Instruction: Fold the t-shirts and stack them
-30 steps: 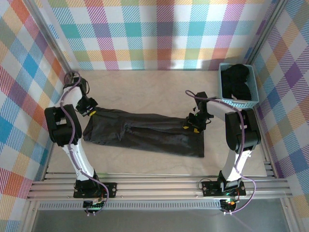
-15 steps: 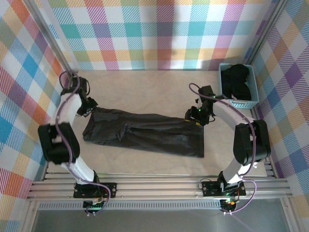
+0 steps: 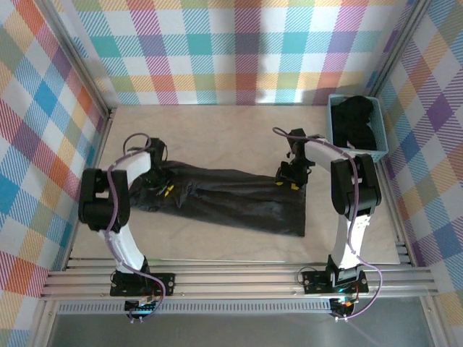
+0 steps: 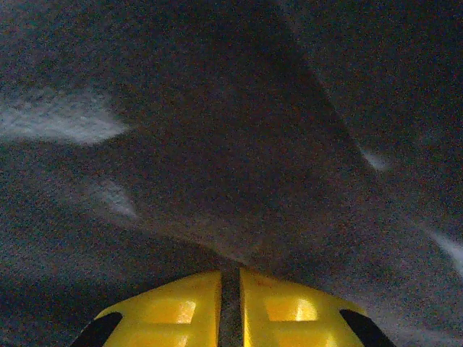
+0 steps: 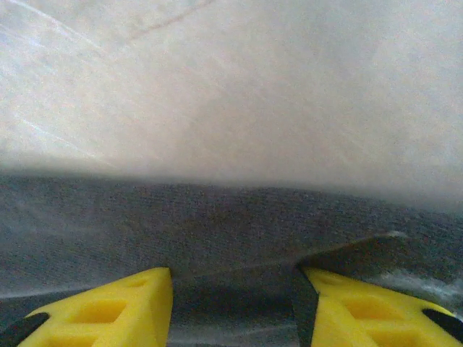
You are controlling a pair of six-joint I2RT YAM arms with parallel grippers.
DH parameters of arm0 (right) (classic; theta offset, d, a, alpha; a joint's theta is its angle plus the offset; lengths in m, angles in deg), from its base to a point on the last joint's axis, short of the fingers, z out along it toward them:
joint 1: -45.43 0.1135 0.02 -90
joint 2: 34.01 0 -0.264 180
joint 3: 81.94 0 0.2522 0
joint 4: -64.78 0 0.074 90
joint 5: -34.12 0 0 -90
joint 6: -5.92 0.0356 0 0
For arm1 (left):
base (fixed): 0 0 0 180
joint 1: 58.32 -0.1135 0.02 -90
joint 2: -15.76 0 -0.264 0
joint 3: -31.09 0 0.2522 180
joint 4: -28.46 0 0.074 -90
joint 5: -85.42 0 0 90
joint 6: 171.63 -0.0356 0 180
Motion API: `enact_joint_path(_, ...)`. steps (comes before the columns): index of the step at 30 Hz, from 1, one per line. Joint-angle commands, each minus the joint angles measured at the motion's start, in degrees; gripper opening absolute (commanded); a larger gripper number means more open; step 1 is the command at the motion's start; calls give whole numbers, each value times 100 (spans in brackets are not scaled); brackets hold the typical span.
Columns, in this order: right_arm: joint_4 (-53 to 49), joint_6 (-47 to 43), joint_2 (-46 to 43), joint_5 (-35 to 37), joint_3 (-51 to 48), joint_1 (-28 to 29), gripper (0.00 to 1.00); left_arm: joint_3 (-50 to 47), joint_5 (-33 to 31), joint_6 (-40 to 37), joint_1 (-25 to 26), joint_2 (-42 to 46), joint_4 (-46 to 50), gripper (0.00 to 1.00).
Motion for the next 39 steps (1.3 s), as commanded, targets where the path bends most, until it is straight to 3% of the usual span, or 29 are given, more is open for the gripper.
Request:
enact_joint_path(1, -615, 285, -317, 284, -542, 152, 49, 848, -168, -245, 210, -875, -318, 15)
enact_joint_path(4, -385, 586, -761, 107, -1145, 287, 49, 1980, -323, -558, 439, -1497, -377, 15)
enact_joint_path(12, 350, 1628, -1174, -433, -1968, 1239, 47, 5526, 402, -889, 1191, -3784, -339, 14)
enact_joint_path(17, 1165, 2628, -1256, -1004, -2199, 1897, 47, 7375, 1033, -365, 1554, -5023, -738, 15)
enact_joint_path(20, 1451, 3120, -1099, -1092, -2050, 2327, 47, 8009, 1272, -44, 1698, -5536, -1032, 16)
enact_joint_path(24, 1727, 3552, -755, -1210, -1679, 2701, 47, 8079, 1326, 182, 1761, -5654, -1504, 19)
enact_joint_path(27, 1656, 3744, -846, -949, -1515, 2773, 49, 8313, 1266, 89, 1731, -5539, -1288, 24)
enact_joint_path(31, 1926, 4024, -1883, -472, -1848, 2825, 56, 8489, 531, -652, 1784, -4634, -269, 37)
enact_joint_path(33, 1913, 4063, -2475, -220, -2016, 2848, 59, 8184, 51, -917, 1846, -3913, 300, 38)
enact_joint_path(39, 1620, 3602, -4223, 465, -2826, 2633, 58, 3564, -132, -820, 2196, -485, -463, 35)
